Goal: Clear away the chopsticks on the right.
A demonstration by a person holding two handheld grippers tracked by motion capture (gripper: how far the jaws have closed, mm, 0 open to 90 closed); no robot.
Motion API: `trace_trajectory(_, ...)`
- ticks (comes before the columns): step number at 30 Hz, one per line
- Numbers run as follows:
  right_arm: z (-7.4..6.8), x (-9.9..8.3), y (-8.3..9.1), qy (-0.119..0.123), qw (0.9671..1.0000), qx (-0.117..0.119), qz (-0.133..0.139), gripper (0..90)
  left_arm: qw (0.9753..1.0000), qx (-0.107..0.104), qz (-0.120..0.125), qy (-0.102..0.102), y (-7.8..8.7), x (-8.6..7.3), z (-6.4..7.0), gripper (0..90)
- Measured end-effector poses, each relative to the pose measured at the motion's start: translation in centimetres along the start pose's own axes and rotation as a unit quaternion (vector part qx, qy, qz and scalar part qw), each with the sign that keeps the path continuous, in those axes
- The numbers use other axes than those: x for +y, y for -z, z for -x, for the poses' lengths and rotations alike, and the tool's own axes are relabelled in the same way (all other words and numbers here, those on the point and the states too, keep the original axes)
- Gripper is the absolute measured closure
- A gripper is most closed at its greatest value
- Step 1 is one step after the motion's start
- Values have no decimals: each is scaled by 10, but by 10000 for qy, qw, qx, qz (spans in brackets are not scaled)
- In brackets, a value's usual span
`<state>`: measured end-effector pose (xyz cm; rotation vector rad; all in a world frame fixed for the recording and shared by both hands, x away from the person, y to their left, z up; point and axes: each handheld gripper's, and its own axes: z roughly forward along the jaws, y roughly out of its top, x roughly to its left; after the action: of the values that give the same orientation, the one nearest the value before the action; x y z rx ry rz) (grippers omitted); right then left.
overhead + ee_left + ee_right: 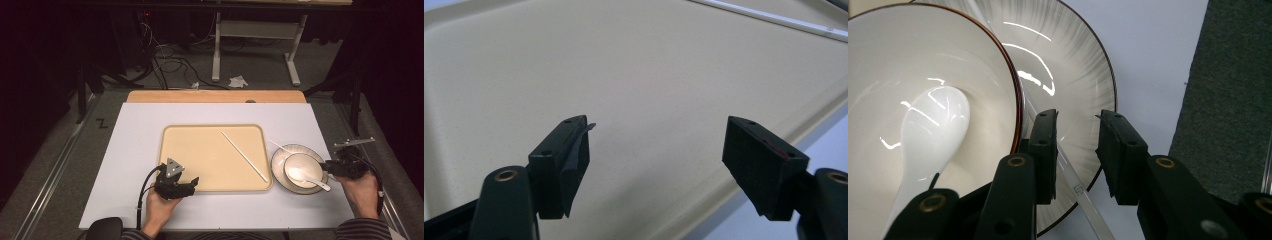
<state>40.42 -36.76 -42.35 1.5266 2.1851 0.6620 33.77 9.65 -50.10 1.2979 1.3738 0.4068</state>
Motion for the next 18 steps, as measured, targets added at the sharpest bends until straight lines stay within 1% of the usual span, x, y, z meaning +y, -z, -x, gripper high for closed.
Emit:
trace_trajectory(1, 1, -2, 0, 23, 10000, 12, -38, 709, 10000, -3, 3, -4, 0, 0, 0, 272)
trace_trajectory(2, 2, -5, 0, 21, 9999, 72, -135, 708, 10000, -15, -7, -5, 0, -1, 1, 272)
trace_trajectory(4, 2, -6, 0, 10, 9998, 97, -161, 709, 10000, -22, -26, -20, 0, -1, 1, 272)
trace_trajectory(5, 3, -8, -1, 31, 9996, 169, -226, 709, 10000, -9, -34, -39, -1, -1, 1, 272)
trace_trajectory(7, 3, -9, -3, 51, 9993, 232, -297, 710, 10000, -5, -30, -30, -1, -1, 1, 272)
trace_trajectory(10, 2, -9, -6, 114, 9989, 240, -391, 719, 10000, 4, -35, -44, -1, -2, 1, 272)
trace_trajectory(14, 4, -11, -8, 98, 9982, 306, -498, 727, 10000, 6, -50, -63, -1, -2, 1, 272)
trace_trajectory(18, 4, -12, -11, 145, 9978, 335, -554, 735, 10000, 0, -26, -34, -1, -2, 1, 274)
